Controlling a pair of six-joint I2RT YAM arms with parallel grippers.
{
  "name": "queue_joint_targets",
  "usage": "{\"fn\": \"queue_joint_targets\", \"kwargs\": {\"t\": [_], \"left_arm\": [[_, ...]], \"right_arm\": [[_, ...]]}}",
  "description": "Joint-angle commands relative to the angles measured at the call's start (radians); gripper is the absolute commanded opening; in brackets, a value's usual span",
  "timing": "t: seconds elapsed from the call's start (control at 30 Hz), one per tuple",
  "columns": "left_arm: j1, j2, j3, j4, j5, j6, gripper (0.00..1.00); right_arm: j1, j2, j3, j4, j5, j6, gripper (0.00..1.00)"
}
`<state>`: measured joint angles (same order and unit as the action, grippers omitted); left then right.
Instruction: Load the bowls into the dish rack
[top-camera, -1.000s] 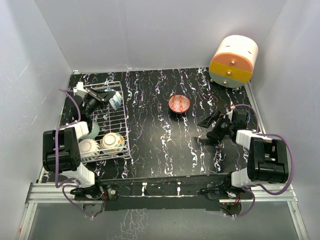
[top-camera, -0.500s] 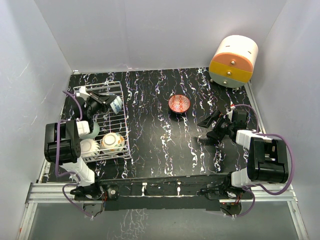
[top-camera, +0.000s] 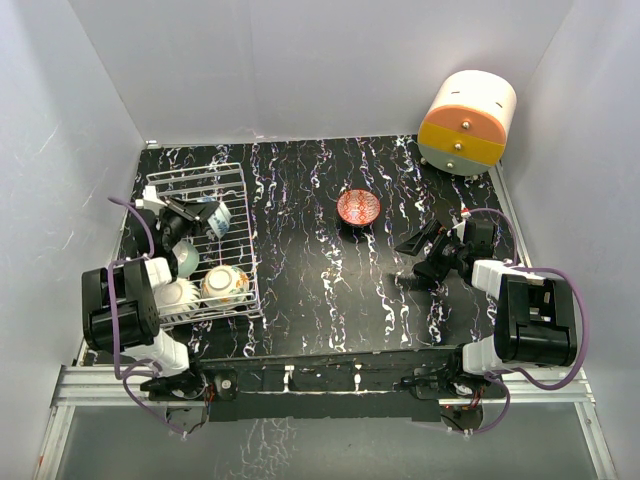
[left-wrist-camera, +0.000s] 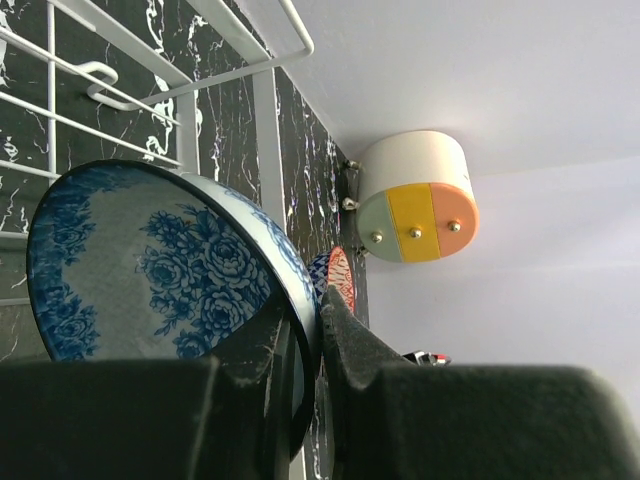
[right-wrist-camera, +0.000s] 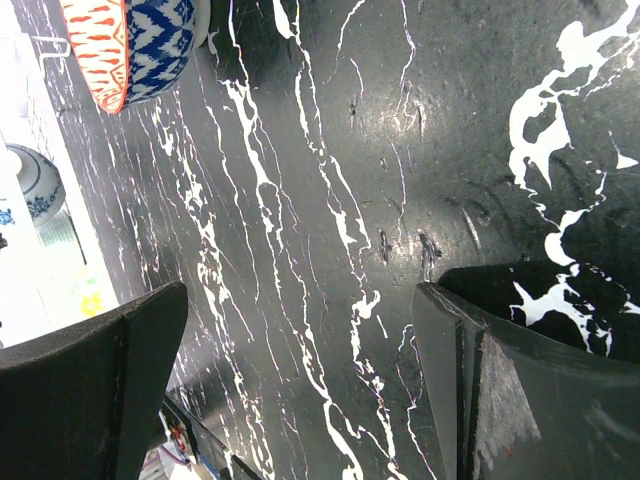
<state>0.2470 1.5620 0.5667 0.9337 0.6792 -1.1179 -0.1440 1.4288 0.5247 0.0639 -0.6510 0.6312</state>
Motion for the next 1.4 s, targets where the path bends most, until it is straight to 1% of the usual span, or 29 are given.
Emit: {"fn": "queue_joint_targets", "kwargs": {"t": [0.0,0.13,0.23,0.33,0.4,0.43,0.67,0.77,0.9,1.13,1.2,1.37], "left_arm": [[0.011,0.02,-0.076,-0.05,-0.004,0.011,0.0],[0.011,0.062,-0.082,0.117,0.018,-0.066,0.0],[0.011,0.109,-0.08,0.28,0.014,-0.167,0.0],[0.01,0.169,-0.045,0.441,0.008,-0.266,0.0],[0.01,0.2,-0.009,0.512,0.007,-0.314,0.0],[0.009,0.211,0.012,0.517,0.006,-0.328,0.0],[-0.001,0.272,0.133,0.425,0.018,-0.327,0.0],[-0.002,0.296,0.156,0.381,0.029,-0.321,0.0],[-0.003,0.32,0.163,0.301,0.026,-0.276,0.0],[-0.002,0.323,0.164,0.086,0.004,-0.171,0.22],[-0.002,0.309,0.171,0.021,-0.007,-0.134,0.25],[-0.002,0.265,0.202,-0.144,-0.029,-0.048,0.28]], "right_arm": [[0.004,-0.005,-0.003,0.057,-0.007,0.001,0.98],[0.004,-0.008,-0.003,0.054,-0.006,-0.002,0.98],[0.003,-0.007,0.0,0.054,-0.006,-0.001,0.98],[0.003,-0.005,0.003,0.053,-0.004,-0.001,0.98],[0.003,-0.003,0.006,0.052,-0.003,-0.001,0.98],[0.004,-0.002,0.007,0.053,-0.003,-0.002,0.98],[0.004,0.008,0.007,0.057,0.003,-0.001,0.98],[0.004,0.013,0.008,0.059,0.003,0.0,0.98],[0.004,0.019,0.008,0.066,0.003,0.003,0.98],[0.004,0.024,0.006,0.068,0.006,0.003,0.98],[0.003,0.025,0.006,0.069,0.007,0.003,0.98],[0.004,0.028,0.001,0.075,0.005,0.008,0.98]]}}
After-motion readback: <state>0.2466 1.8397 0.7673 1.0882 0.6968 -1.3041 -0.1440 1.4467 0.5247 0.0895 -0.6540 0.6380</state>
